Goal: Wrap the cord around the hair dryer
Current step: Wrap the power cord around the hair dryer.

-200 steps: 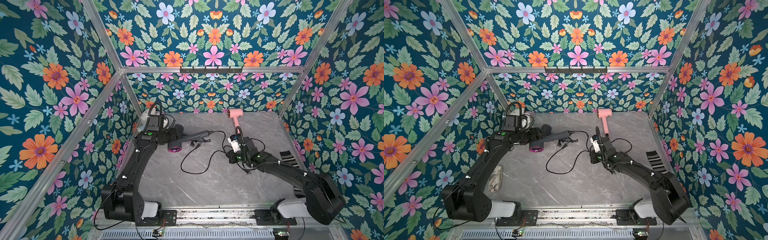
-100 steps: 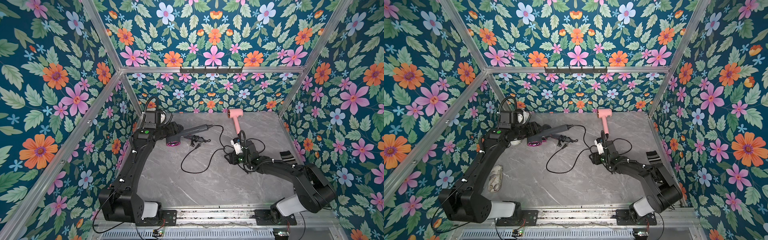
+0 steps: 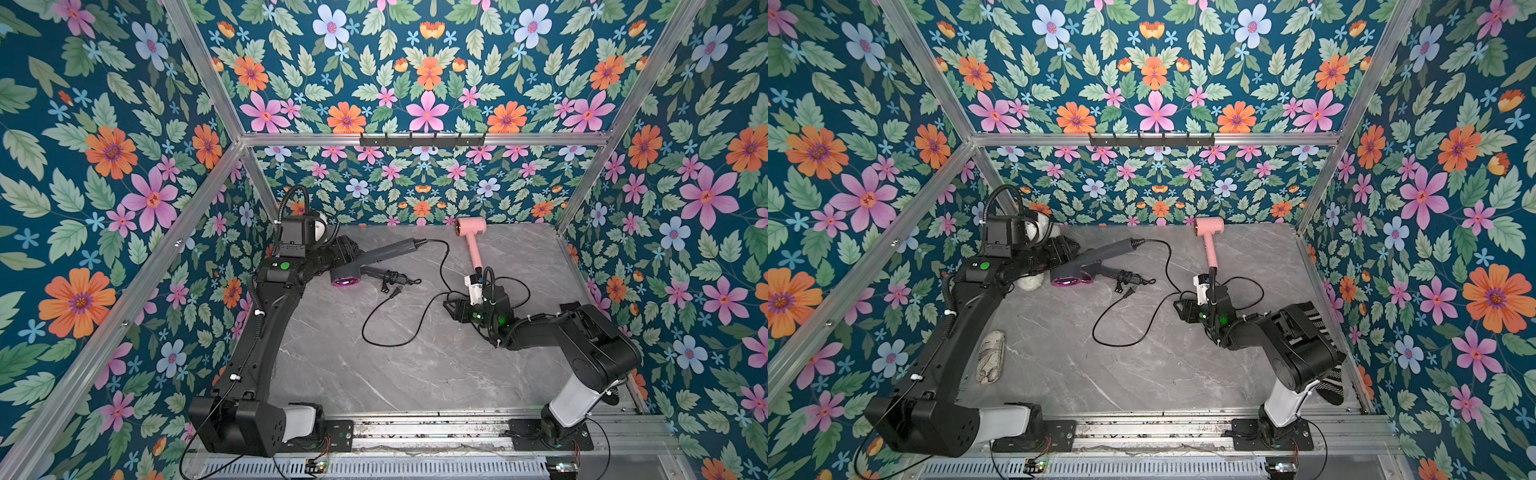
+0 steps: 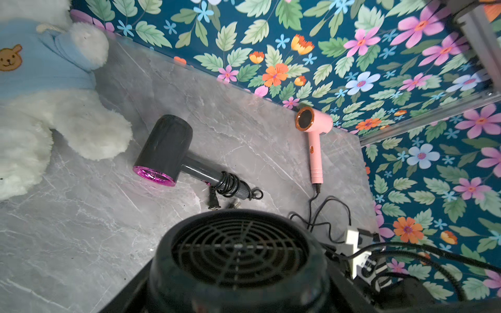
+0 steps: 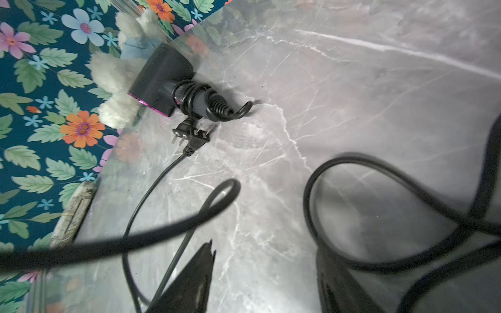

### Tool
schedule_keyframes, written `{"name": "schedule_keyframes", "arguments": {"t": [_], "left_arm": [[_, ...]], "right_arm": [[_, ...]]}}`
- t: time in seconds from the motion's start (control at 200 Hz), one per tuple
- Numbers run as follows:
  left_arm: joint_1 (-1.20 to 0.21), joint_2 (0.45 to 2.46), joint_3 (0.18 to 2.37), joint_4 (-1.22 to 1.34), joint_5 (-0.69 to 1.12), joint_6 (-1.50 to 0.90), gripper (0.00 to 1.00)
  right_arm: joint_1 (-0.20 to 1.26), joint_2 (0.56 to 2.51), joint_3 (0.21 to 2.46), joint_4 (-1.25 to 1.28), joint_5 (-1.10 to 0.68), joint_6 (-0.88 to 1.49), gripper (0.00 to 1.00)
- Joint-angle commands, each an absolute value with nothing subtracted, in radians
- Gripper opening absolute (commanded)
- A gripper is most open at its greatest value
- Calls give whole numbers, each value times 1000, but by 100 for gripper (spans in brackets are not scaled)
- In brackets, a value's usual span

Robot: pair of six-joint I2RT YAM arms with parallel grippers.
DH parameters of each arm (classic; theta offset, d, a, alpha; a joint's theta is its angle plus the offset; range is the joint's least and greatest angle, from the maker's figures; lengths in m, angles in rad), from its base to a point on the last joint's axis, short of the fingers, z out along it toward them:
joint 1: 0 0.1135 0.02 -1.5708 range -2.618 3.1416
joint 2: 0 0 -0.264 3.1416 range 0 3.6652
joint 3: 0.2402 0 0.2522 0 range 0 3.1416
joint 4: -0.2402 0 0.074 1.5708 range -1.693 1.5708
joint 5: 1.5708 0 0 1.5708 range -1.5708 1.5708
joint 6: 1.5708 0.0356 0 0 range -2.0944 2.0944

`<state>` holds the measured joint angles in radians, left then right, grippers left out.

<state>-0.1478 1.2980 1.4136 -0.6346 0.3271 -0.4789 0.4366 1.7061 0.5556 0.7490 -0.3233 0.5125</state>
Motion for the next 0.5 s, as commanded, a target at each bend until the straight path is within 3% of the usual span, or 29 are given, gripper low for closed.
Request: {"name": "schedule_keyframes", "arguments": {"t": [0.0,0.37,0.495], "left_arm": [[-144,1282,1451,-537,311,-563,0],[-144,1270,1553,-578,314,-581,0],[-144,1275,1549,-581,307,-577,0]], "right_arm": [[458,1711,532,854,-373,638,62],[538,1949,511,1356,-432,854,70],[568,1871,480,1287,-393,811,77]]}}
